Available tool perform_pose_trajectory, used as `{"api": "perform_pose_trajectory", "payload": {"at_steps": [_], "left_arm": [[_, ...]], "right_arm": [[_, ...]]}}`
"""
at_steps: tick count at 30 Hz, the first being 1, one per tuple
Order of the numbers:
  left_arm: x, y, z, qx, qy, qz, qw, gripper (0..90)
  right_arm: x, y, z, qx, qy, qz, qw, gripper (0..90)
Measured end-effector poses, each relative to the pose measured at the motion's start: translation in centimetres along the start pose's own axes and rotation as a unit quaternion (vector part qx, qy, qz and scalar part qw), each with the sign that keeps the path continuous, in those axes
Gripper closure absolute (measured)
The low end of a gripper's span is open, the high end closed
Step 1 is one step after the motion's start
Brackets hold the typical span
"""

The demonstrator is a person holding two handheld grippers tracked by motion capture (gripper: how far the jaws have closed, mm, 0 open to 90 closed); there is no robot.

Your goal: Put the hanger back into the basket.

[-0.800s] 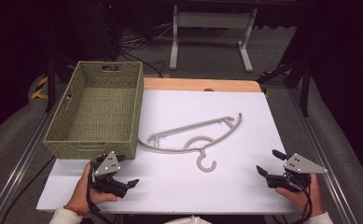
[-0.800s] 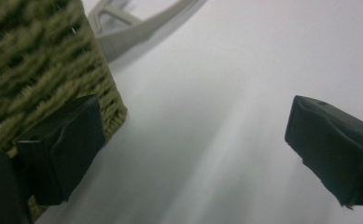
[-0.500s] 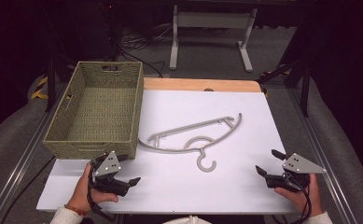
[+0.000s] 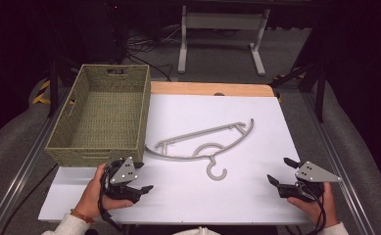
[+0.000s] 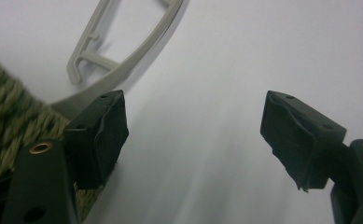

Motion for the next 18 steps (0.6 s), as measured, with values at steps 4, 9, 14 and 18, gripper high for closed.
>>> {"api": "perform_pose_trajectory", "payload": {"at_steps": [4,9,14,18], "left_arm": [[1.8,-0.6,0.3,-0.007,-0.026,-0.001,0.9996,23.7],[3.2,-2.7,0.0,-0.007,-0.05,-0.041,0.9979,25.9],[4.8,-4.4,0.1,-0.02,-0.062,-0.055,0.9964,27.6],[6.3,-6.1,0.8,-0.037,-0.073,-0.067,0.9944,28.5]], "right_arm": [[0.0,-0.2,-0.2,0.004,0.003,-0.003,1.0,19.4],[-0.2,-0.2,-0.3,0.008,0.002,-0.004,1.0,19.4],[-0.2,-0.2,-0.4,0.009,0.002,-0.005,0.9999,19.4],[-0.2,-0.2,-0.5,0.01,0.004,-0.007,0.9999,19.4]]}}
Point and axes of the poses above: each handheld gripper's, and its own axes: y roughly backward along the jaws, x roughly out of its top, z roughly to its right, the point moved 8 cm from there along -y, roughly forward along the jaws, and after that the axes turned 4 degrees about -x, right-handed, at the moved point
